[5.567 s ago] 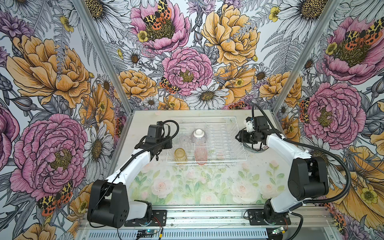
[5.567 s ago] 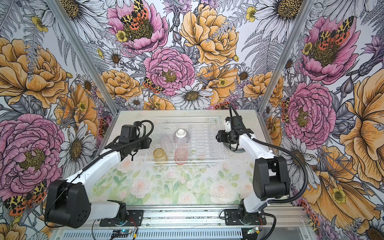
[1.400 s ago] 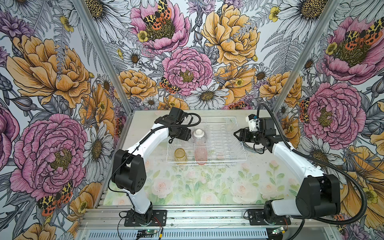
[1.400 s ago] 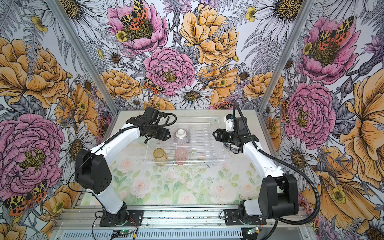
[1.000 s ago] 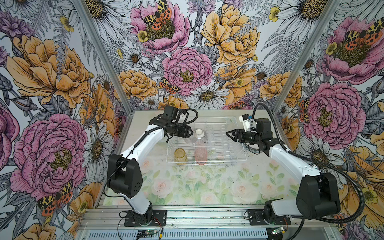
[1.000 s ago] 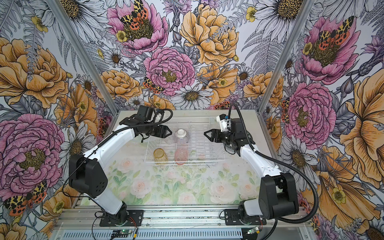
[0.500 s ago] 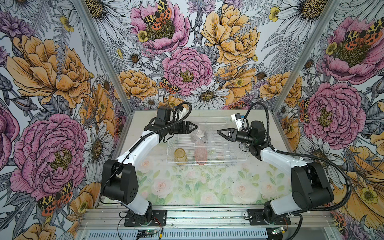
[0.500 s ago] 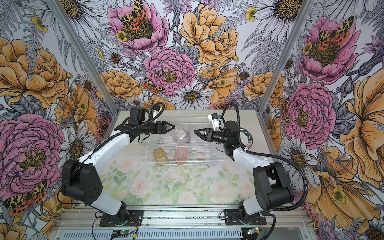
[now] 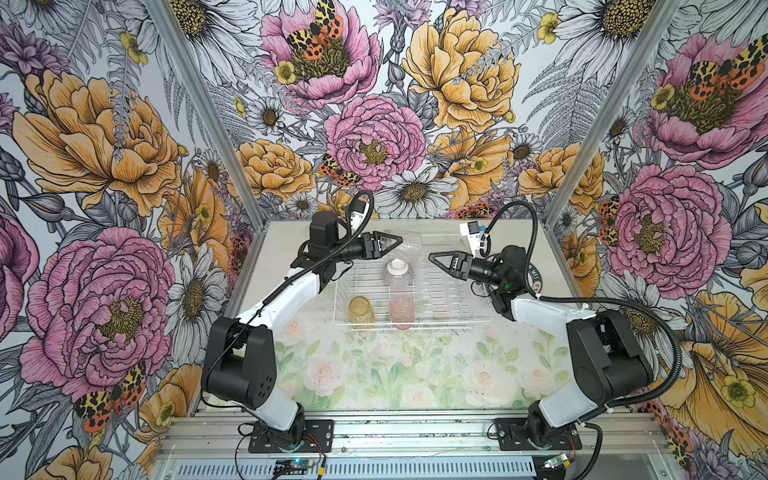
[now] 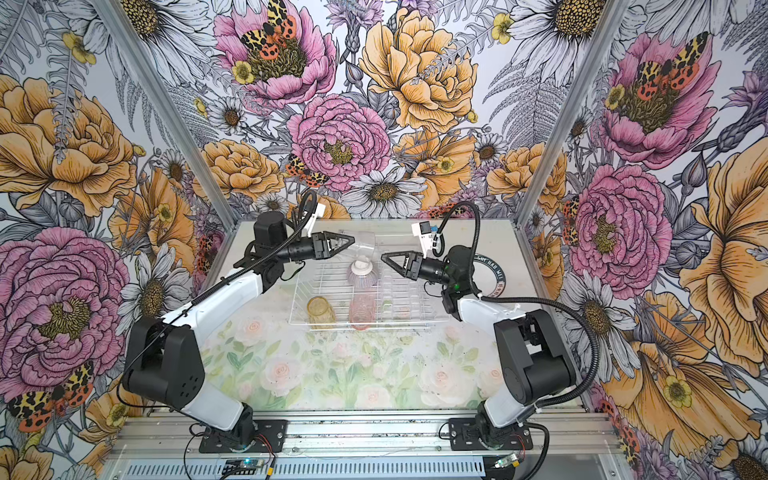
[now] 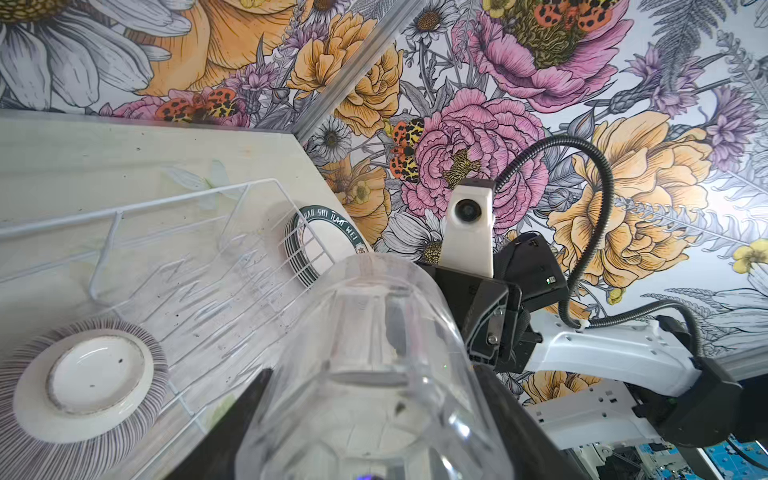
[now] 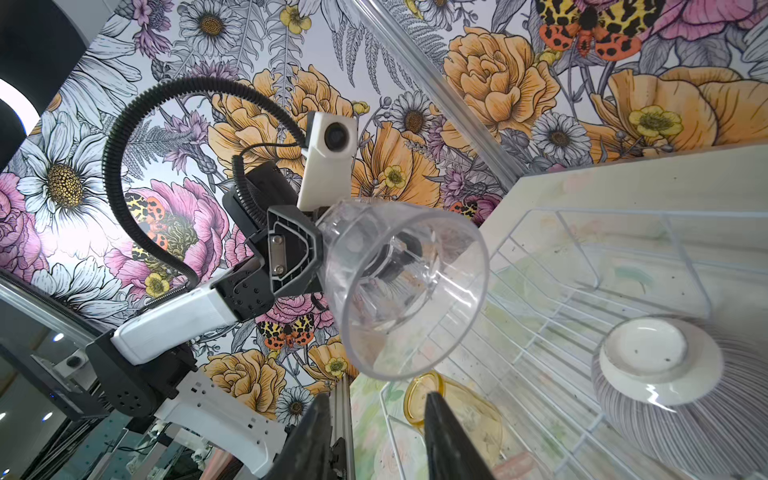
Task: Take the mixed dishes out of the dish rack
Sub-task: 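Close the right gripper on the clear glass held by the left gripper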
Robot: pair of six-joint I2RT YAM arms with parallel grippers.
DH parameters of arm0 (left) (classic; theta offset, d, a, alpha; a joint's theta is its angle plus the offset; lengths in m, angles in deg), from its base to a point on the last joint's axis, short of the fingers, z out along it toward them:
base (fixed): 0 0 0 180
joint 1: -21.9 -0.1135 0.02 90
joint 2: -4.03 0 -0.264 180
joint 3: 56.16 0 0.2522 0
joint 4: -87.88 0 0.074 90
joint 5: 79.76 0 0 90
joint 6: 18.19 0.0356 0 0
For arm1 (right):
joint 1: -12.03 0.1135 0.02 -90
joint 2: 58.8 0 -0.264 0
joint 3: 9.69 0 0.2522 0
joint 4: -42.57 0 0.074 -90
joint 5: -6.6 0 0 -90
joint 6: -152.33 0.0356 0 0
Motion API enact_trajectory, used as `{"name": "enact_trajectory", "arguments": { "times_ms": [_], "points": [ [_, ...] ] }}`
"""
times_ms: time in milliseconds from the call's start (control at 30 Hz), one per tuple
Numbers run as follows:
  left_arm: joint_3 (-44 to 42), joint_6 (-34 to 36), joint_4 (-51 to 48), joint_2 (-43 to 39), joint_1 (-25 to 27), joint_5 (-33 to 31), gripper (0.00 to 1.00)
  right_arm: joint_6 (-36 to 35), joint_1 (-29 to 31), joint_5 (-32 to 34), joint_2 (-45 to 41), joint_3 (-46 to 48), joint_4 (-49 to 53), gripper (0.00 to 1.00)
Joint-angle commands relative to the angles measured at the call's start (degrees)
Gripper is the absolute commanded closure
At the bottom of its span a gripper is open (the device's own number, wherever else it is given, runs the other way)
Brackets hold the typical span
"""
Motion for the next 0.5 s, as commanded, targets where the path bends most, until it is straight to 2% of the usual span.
{"name": "enact_trajectory", "arguments": {
  "times_ms": [0,467],
  "points": [
    [-0.5,-3.0,6.8,0.6,0.5,2.7,0.68,1.4,1.3,-1.2,1.2,-1.9,-4.9,0.60],
    [0.0,-4.5,8.9,2.2,1.3,3.5,0.68,2.0,2.7,-1.2,1.5,-4.7,-6.7,0.61]
  ]
}}
